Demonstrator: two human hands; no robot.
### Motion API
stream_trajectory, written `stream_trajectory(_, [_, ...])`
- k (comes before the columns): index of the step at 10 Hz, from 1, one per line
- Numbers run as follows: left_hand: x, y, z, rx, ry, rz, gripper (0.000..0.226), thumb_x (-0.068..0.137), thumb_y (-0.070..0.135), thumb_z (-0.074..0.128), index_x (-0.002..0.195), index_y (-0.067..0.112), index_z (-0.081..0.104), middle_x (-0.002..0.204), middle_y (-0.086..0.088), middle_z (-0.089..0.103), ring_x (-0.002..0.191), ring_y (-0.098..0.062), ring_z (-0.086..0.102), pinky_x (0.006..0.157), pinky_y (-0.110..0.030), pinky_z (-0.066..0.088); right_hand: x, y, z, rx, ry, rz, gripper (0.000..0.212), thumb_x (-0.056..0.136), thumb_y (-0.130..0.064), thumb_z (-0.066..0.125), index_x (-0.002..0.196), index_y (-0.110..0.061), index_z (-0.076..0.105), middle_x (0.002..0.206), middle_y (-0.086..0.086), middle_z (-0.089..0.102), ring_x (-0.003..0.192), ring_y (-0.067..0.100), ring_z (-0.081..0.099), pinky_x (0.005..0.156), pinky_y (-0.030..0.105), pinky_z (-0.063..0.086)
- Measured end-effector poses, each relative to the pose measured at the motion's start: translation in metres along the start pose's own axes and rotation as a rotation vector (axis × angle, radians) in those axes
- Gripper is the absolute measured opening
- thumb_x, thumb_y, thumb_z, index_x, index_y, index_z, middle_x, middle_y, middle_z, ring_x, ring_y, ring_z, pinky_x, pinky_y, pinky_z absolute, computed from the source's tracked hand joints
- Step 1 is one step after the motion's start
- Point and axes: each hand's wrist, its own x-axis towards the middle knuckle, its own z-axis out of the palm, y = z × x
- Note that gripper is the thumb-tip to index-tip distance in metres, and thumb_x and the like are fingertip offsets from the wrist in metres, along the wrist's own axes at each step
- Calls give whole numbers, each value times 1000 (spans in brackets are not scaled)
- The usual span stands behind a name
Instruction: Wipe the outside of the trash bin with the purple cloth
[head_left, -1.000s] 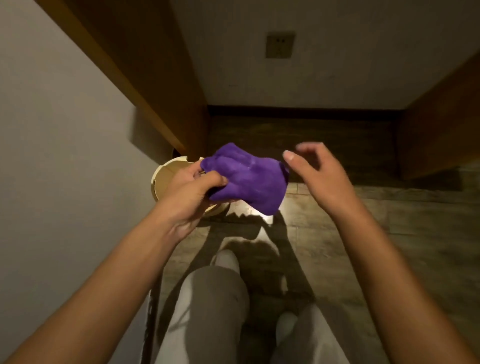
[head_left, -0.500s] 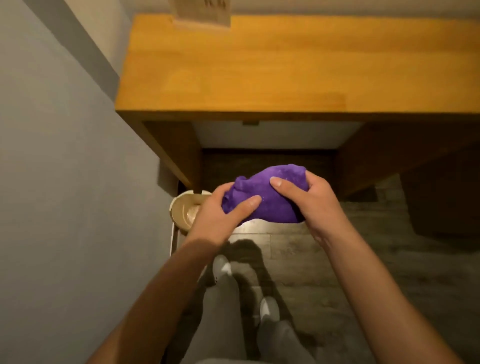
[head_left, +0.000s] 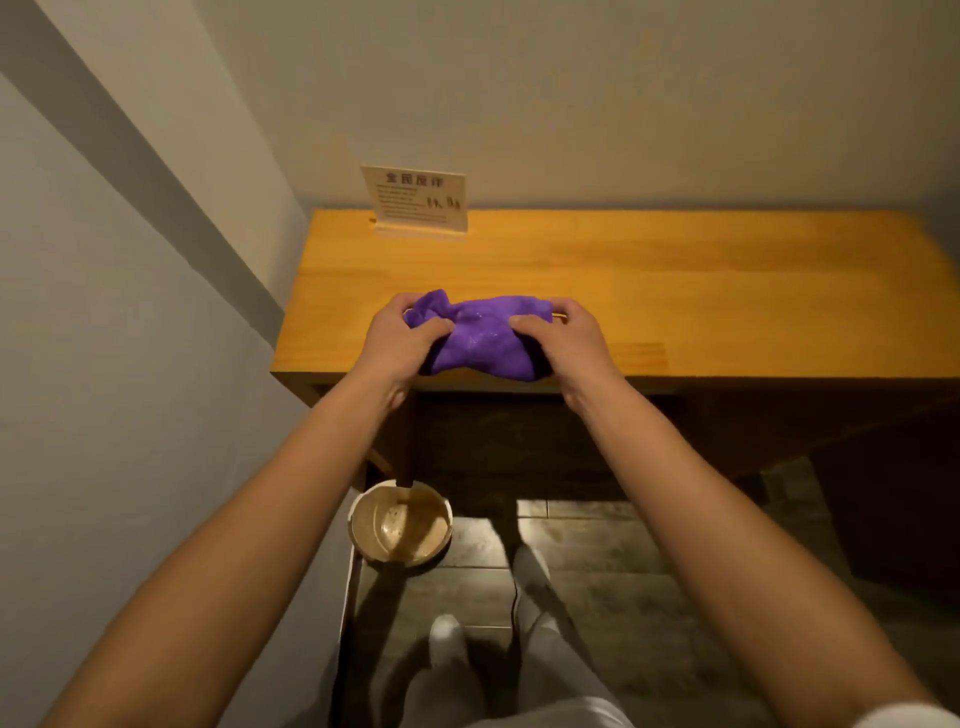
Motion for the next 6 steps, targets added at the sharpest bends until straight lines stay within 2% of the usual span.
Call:
stream_trajectory(1, [50, -2, -3, 116, 99, -10, 29, 83, 7, 73, 107, 16, 59, 96, -6, 66, 92, -25, 62, 80, -34, 50, 52, -4, 29, -204, 3, -25, 35, 81, -22, 82, 108, -18, 59, 108, 8, 71, 98, 25, 68, 80, 37, 57])
stream_trajectory(2, [76, -11, -10, 291, 96, -47, 34, 86, 11, 73, 115, 17, 58, 105, -9, 66, 92, -22, 60, 79, -30, 47, 74, 2, 44, -459, -1, -118, 36, 85, -26, 76, 115, -23, 56, 99, -3, 64, 96, 22, 65, 76, 34, 54])
stream_trajectory(3, [82, -19, -18, 475, 89, -15, 46, 89, 19, 73, 130, 12, 55, 114, -11, 66, 101, -26, 62, 85, -30, 46, 80, 9, 51, -644, 26, -231, 32, 86, -28, 74, 112, -26, 55, 97, -4, 63, 91, 21, 64, 71, 35, 52])
stream_trajectory(4, [76, -16, -19, 732, 80, 99, 49, 91, 30, 70, 133, 13, 51, 119, -10, 66, 106, -30, 63, 83, -31, 44, 83, 3, 51, -840, 15, -273, 27, 85, -35, 70, 103, -28, 52, 93, -4, 63, 85, 23, 62, 67, 34, 46])
stream_trajectory(5, [72, -6, -24, 878, 46, 187, 58, 91, 36, 70, 139, 14, 46, 131, -11, 60, 117, -30, 60, 92, -38, 48, 87, -11, 49, -994, -29, -271, 35, 87, -43, 67, 114, -23, 56, 109, 2, 67, 100, 27, 64, 75, 37, 51])
stream_trajectory(6, [71, 28, -34, 925, 76, 350, 66, 93, 44, 66, 147, 14, 42, 151, -12, 45, 136, -31, 45, 112, -44, 41, 83, -52, 47, -962, -14, -375, 53, 92, -46, 64, 137, -20, 56, 140, 6, 58, 127, 28, 55, 99, 44, 52])
